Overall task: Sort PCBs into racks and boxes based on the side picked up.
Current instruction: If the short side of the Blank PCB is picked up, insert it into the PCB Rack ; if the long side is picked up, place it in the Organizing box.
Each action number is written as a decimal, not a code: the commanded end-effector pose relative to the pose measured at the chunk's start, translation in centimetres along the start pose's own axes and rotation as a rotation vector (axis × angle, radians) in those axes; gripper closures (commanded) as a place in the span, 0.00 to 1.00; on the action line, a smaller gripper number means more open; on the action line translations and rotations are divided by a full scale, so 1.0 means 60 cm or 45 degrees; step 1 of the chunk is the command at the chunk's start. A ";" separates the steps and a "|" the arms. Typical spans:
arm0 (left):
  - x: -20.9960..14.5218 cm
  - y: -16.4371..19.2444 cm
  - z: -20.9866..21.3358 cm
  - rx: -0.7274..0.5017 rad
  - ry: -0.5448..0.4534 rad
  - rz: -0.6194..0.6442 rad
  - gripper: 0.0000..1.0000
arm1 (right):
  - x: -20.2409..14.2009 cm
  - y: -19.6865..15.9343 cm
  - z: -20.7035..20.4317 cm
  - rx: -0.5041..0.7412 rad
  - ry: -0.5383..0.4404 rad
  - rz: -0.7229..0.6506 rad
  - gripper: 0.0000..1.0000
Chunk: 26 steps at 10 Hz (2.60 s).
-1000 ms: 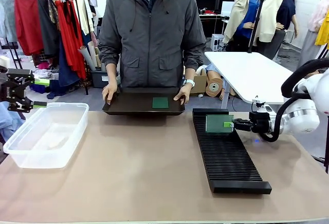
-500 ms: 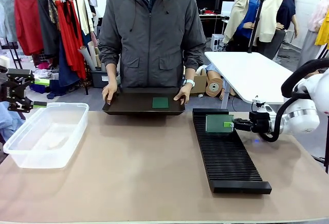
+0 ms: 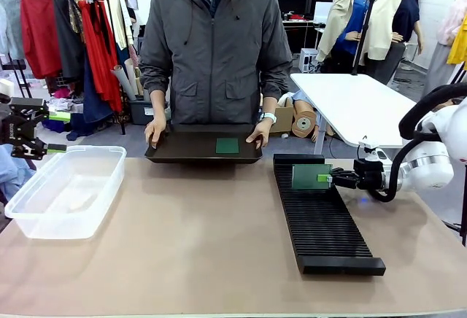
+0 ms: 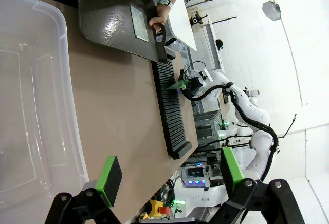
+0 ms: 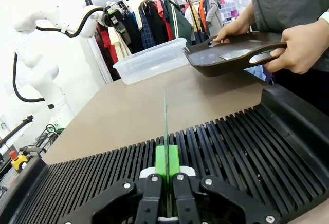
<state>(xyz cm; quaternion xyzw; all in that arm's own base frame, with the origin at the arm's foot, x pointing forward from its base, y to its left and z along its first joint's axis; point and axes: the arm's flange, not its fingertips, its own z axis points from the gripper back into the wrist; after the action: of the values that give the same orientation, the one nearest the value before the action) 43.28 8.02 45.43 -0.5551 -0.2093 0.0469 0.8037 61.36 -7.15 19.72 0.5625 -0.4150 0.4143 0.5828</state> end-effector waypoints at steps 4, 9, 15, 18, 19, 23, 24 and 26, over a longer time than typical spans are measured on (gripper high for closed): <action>0.000 -0.002 0.002 -0.011 0.004 -0.001 0.00 | -0.011 0.002 -0.010 -0.028 0.036 0.093 1.00; 0.000 -0.002 0.002 -0.011 0.004 -0.001 0.00 | -0.013 0.002 -0.018 -0.045 0.063 0.121 1.00; 0.000 -0.002 0.002 -0.011 0.004 -0.001 0.00 | -0.032 0.010 -0.014 -0.113 0.013 0.213 1.00; 0.000 -0.002 0.002 -0.011 0.004 -0.001 0.00 | -0.013 -0.012 -0.013 -0.058 0.142 0.209 1.00; 0.000 -0.002 0.002 -0.011 0.004 -0.001 0.00 | -0.010 -0.019 -0.014 -0.050 0.174 0.200 1.00; 0.000 -0.002 0.002 -0.011 0.004 -0.001 0.00 | -0.019 -0.026 -0.011 -0.086 0.138 0.162 1.00; 0.000 -0.002 0.002 -0.011 0.004 -0.001 0.00 | -0.022 -0.026 -0.008 -0.094 0.129 0.159 1.00; 0.000 -0.002 0.002 -0.011 0.004 -0.001 0.00 | -0.023 -0.025 -0.006 -0.100 0.118 0.160 1.00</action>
<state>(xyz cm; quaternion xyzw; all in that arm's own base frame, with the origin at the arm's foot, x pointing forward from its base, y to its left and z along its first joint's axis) 43.28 8.02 45.43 -0.5551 -0.2093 0.0469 0.8037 61.77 -6.57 19.15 0.5142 -0.4432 0.4679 0.5659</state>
